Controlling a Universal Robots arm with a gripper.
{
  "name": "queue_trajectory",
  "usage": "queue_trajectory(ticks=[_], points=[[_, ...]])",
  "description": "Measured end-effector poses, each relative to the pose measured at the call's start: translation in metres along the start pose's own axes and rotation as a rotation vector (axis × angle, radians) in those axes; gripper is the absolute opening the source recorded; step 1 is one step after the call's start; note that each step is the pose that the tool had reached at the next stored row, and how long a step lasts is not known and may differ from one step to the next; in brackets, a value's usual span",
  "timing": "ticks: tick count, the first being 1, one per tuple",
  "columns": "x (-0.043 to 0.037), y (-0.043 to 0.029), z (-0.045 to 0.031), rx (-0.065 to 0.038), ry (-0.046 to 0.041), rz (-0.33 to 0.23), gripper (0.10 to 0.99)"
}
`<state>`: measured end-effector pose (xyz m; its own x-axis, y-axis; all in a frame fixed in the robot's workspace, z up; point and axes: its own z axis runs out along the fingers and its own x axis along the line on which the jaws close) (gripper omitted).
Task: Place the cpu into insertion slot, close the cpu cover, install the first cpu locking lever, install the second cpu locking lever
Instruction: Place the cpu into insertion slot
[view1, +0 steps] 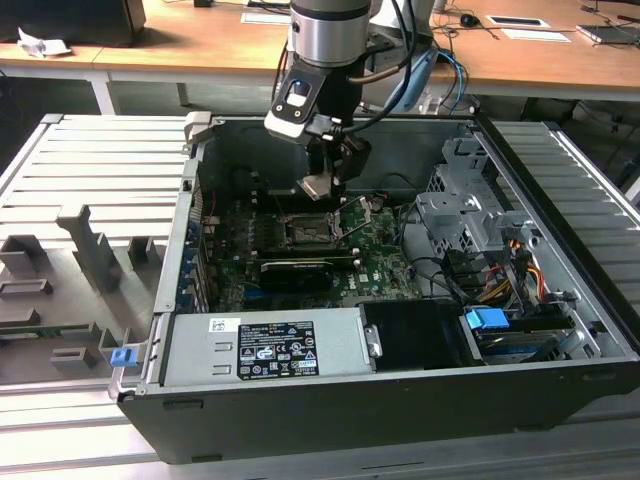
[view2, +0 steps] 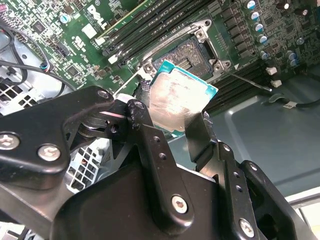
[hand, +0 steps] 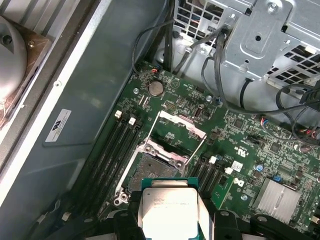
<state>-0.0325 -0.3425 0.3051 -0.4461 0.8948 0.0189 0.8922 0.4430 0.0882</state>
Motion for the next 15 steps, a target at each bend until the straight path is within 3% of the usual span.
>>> queue_trajectory(ticks=[15], points=[[-0.0001, -0.0006, 0.0067, 0.0, 0.0, 0.0, 0.529]])
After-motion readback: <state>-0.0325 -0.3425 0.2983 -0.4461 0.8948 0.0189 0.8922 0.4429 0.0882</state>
